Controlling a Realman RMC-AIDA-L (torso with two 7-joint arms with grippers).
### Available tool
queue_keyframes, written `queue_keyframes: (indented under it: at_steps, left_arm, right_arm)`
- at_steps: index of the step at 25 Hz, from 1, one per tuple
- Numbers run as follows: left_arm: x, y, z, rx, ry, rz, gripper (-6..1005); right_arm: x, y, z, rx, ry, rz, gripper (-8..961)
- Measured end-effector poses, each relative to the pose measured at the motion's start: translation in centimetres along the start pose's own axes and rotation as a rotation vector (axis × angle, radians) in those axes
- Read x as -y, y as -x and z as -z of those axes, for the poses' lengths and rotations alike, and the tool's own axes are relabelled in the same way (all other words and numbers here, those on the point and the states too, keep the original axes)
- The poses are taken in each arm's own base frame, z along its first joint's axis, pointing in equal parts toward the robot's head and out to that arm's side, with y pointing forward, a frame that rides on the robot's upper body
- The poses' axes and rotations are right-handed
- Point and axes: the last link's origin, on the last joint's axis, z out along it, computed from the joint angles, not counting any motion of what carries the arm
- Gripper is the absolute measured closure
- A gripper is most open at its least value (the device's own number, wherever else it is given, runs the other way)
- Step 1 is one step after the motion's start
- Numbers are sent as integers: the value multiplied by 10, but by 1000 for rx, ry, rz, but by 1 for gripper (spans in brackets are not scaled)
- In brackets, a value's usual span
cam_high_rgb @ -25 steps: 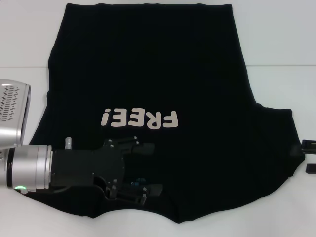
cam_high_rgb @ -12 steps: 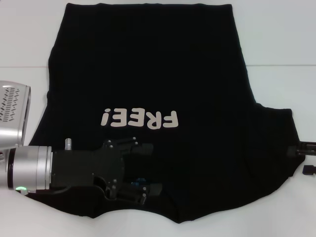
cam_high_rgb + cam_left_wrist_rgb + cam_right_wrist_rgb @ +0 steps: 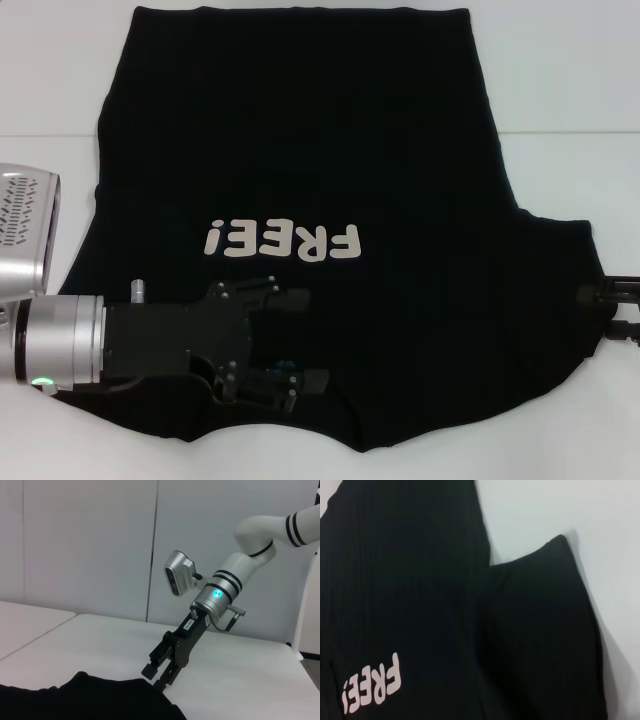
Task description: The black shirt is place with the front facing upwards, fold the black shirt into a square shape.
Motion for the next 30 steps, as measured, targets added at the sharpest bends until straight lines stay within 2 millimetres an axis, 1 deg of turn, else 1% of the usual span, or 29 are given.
queue_keyframes:
  at_steps: [7,13,18,26,30]
  left_arm:
    - [0,0,0,-1,-2,1,52]
    - [1,0,1,-3,-6,3,51]
    - [0,1,1,-3,-6,4,51]
    - [0,1,2,-3,-7,6,51]
    - [0,1,2,-4,-8,11,52]
  right_arm:
    - [-1,-2,-3,-12,1,-1,215]
    - [0,-5,-5,-26,-2,-9,419]
    - [3,-5,-6,-17,-12,-13,669]
    - [7,-6,-6,-14,-40,-6,901]
    - [12,-7,-2,29,-29,22,927]
